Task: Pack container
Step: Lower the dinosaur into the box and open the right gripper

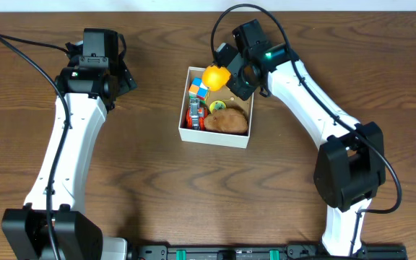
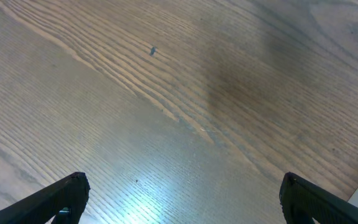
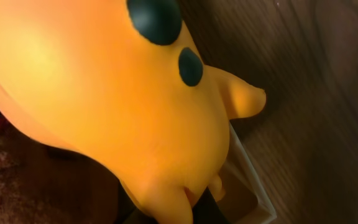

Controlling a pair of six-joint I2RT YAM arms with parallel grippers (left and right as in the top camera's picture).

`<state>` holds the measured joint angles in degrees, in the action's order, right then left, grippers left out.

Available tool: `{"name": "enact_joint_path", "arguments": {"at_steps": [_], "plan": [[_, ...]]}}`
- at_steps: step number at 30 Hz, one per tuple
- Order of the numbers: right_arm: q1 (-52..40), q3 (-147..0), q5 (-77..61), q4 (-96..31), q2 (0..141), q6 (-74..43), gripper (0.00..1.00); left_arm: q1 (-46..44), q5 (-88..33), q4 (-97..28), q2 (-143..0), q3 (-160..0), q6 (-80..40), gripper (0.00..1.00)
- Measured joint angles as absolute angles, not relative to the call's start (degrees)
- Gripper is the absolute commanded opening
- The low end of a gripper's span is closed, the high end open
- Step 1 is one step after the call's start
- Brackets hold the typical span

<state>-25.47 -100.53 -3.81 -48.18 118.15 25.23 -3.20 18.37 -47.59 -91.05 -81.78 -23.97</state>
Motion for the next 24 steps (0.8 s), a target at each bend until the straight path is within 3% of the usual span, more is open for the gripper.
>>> {"name": "enact_joint_path", "arguments": {"at_steps": [17, 18, 21, 24], "plan": [[-25.5, -100.3, -1.9, -48.2, 119.2, 31.4, 0.01, -3.2, 18.4, -47.6, -91.0, -81.8, -24.0, 0.98], [-25.5, -100.3, -1.9, -48.2, 119.5, 31.5, 0.03, -3.2, 18.4, -47.6, -91.0, -81.8, -24.0, 0.98], [-25.6, -100.3, -1.9, -48.5, 120.5, 31.7, 0.23, -3.2, 18.4, -47.6, -91.0, -81.8, -24.0, 0.98], [-25.8, -99.6, -1.9, -48.6, 121.8, 32.1, 0.34, -3.2, 18.4, -47.6, -91.0, -81.8, -24.0, 0.98]]}}
